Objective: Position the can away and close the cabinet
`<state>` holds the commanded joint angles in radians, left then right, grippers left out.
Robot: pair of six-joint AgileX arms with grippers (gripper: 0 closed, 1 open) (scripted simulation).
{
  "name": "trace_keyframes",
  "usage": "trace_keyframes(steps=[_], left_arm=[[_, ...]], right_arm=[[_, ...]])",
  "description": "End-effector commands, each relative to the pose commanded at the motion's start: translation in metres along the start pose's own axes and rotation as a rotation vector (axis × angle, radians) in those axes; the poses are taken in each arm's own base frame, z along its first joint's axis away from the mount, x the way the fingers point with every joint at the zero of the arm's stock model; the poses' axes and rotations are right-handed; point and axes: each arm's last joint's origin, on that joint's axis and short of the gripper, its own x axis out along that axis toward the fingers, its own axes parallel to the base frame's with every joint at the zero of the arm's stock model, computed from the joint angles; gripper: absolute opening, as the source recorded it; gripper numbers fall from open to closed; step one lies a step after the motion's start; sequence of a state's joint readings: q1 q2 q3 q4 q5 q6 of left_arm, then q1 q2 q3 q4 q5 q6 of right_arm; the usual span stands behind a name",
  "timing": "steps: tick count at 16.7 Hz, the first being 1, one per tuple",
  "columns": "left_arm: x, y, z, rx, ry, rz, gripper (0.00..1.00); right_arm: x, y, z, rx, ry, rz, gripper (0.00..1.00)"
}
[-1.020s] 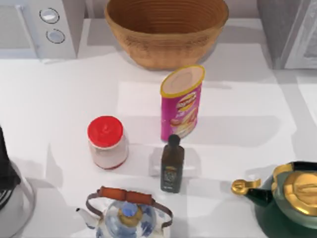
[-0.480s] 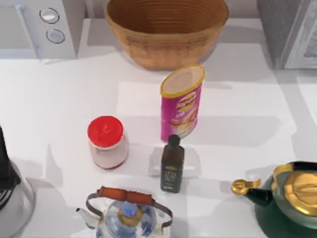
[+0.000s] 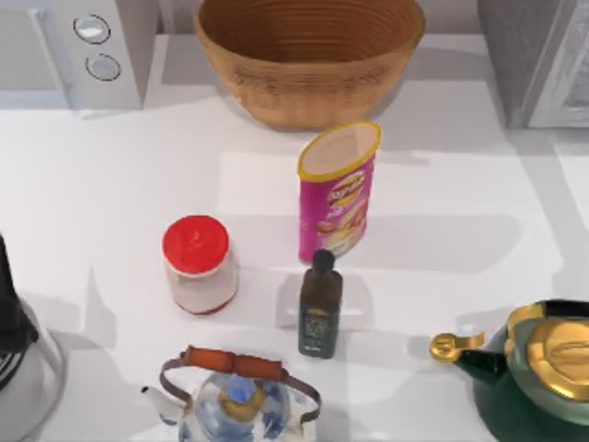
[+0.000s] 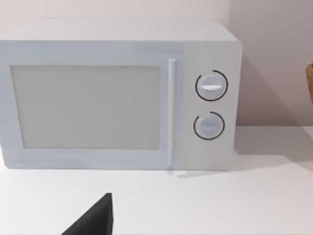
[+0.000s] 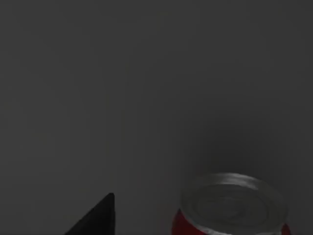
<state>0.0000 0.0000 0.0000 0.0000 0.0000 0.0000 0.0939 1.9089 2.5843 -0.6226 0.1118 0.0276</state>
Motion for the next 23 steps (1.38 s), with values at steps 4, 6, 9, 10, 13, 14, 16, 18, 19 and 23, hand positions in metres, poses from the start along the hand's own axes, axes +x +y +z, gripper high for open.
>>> trace_keyframes(steps=[4, 6, 9, 10, 13, 14, 16, 18, 19, 23], left_arm=[[0.000, 0.000, 0.000, 0.000, 0.000, 0.000, 1.00], [0.000, 0.000, 0.000, 0.000, 0.000, 0.000, 1.00], [0.000, 0.000, 0.000, 0.000, 0.000, 0.000, 1.00], [0.000, 0.000, 0.000, 0.000, 0.000, 0.000, 1.00], [0.000, 0.000, 0.000, 0.000, 0.000, 0.000, 1.00], [0.000, 0.000, 0.000, 0.000, 0.000, 0.000, 1.00], [0.000, 0.000, 0.000, 0.000, 0.000, 0.000, 1.00], [0.000, 0.000, 0.000, 0.000, 0.000, 0.000, 1.00], [0.000, 0.000, 0.000, 0.000, 0.000, 0.000, 1.00], [0.000, 0.000, 0.000, 0.000, 0.000, 0.000, 1.00]], right_arm=[[-0.040, 0.003, 0.001, 0.007, 0.003, 0.066, 1.00], [-0.060, 0.006, -0.014, 0.005, 0.042, 0.112, 1.00], [-0.107, 0.005, -0.053, -0.002, 0.107, 0.168, 1.00], [-0.126, 0.002, -0.072, -0.005, 0.131, 0.178, 1.00], [-0.182, -0.011, -0.146, -0.013, 0.203, 0.172, 1.00], [-0.199, -0.016, -0.173, -0.014, 0.216, 0.159, 1.00], [-0.230, -0.026, -0.224, -0.013, 0.219, 0.120, 1.00], [-0.253, -0.034, -0.271, -0.011, 0.200, 0.075, 1.00], [-0.261, -0.037, -0.292, -0.010, 0.184, 0.054, 1.00], [-0.277, -0.045, -0.353, -0.012, 0.102, 0.001, 1.00]])
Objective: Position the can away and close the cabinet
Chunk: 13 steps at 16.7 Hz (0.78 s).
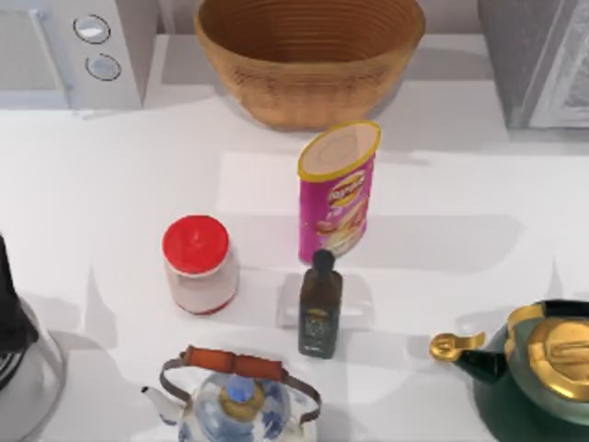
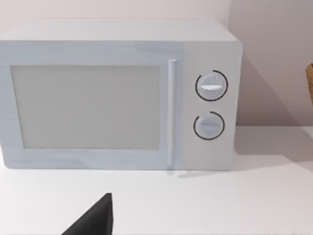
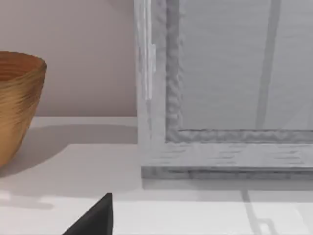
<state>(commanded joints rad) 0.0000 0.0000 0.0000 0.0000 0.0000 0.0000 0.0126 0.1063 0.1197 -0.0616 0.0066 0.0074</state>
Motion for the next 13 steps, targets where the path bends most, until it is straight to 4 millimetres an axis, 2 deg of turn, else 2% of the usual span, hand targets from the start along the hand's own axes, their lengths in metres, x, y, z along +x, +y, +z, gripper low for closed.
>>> trace_keyframes(steps=[2, 4, 10, 13], left_arm=[[0.000, 0.000, 0.000, 0.000, 0.000, 0.000, 1.00], [0.000, 0.000, 0.000, 0.000, 0.000, 0.000, 1.00], [0.000, 0.000, 0.000, 0.000, 0.000, 0.000, 1.00], [0.000, 0.000, 0.000, 0.000, 0.000, 0.000, 1.00]], right_arm=[[0.000, -0.001, -0.018, -0.003, -0.032, -0.007, 1.00], [0.001, -0.001, -0.026, -0.006, -0.047, -0.006, 1.00], [0.001, -0.001, -0.025, -0.006, -0.048, -0.004, 1.00], [0.001, -0.004, -0.014, -0.020, -0.087, 0.005, 1.00]])
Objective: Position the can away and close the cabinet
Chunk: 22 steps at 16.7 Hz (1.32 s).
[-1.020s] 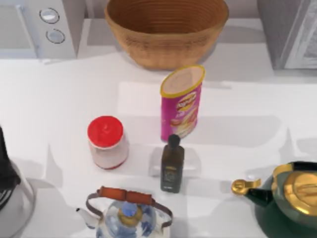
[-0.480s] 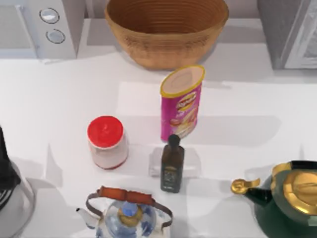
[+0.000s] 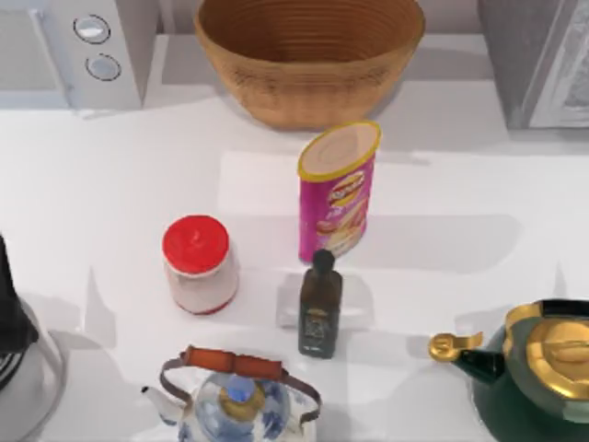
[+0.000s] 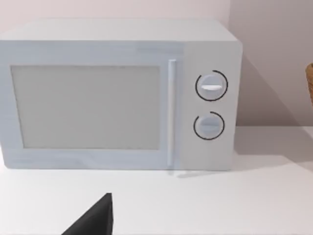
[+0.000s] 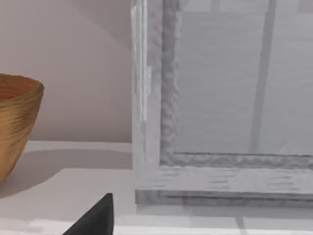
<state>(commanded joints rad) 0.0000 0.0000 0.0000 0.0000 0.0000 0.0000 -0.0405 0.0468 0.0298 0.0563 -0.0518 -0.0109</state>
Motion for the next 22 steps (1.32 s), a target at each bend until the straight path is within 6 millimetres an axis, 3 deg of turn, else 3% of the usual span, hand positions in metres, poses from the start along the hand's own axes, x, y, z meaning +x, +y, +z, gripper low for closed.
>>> trace_keyframes(steps=[5, 9, 16, 22], left_arm=[[0.000, 0.000, 0.000, 0.000, 0.000, 0.000, 1.00], [0.000, 0.000, 0.000, 0.000, 0.000, 0.000, 1.00], [0.000, 0.000, 0.000, 0.000, 0.000, 0.000, 1.00], [0.000, 0.000, 0.000, 0.000, 0.000, 0.000, 1.00]], right_arm=[[0.015, -0.015, 0.019, -0.044, -0.018, 0.047, 1.00], [0.036, -0.041, 0.009, -0.010, 0.080, 0.071, 1.00], [0.052, -0.120, -0.026, 0.157, 0.175, 0.059, 1.00], [0.046, -0.189, -0.020, 0.050, 0.060, 0.003, 1.00]])
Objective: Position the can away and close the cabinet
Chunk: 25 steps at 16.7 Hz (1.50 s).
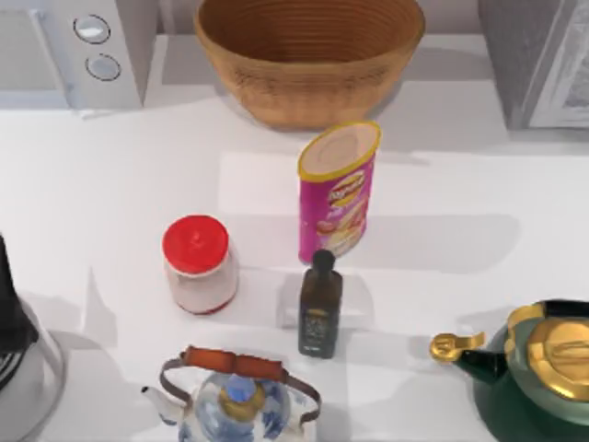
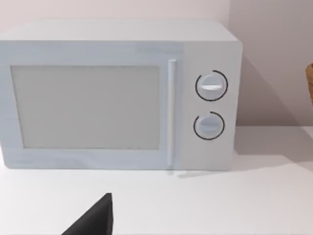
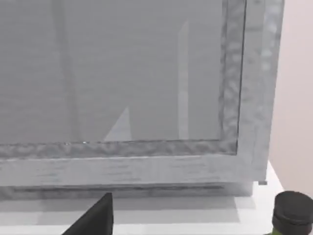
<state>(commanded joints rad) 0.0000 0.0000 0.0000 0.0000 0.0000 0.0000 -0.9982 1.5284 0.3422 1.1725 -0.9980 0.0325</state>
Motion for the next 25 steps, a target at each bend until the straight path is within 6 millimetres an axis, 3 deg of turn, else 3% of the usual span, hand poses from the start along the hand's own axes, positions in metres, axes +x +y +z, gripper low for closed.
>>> trace_keyframes(steps=[2, 9, 13, 16, 20, 22, 25], left_arm=[[0.000, 0.000, 0.000, 0.000, 0.000, 0.000, 1.00], [0.000, 0.000, 0.000, 0.000, 0.000, 0.000, 1.00], [0.000, 0.000, 0.000, 0.000, 0.000, 0.000, 1.00], [0.000, 0.000, 0.000, 0.000, 0.000, 0.000, 1.00], [0.000, 0.000, 0.000, 0.000, 0.000, 0.000, 1.00], [0.000, 0.000, 0.000, 0.000, 0.000, 0.000, 1.00], [0.000, 0.000, 0.000, 0.000, 0.000, 0.000, 1.00]], right_arm=[[-0.002, -0.009, 0.004, -0.034, -0.020, -0.012, 1.00], [-0.001, -0.010, 0.006, -0.034, -0.020, -0.012, 1.00], [0.009, -0.034, 0.034, -0.046, -0.027, -0.013, 1.00], [0.020, -0.060, 0.075, -0.043, -0.026, -0.012, 1.00], [0.029, -0.081, 0.148, 0.007, -0.001, -0.011, 1.00], [0.029, -0.081, 0.190, 0.033, 0.011, -0.012, 1.00], [0.022, -0.064, 0.255, 0.046, 0.018, -0.012, 1.00]])
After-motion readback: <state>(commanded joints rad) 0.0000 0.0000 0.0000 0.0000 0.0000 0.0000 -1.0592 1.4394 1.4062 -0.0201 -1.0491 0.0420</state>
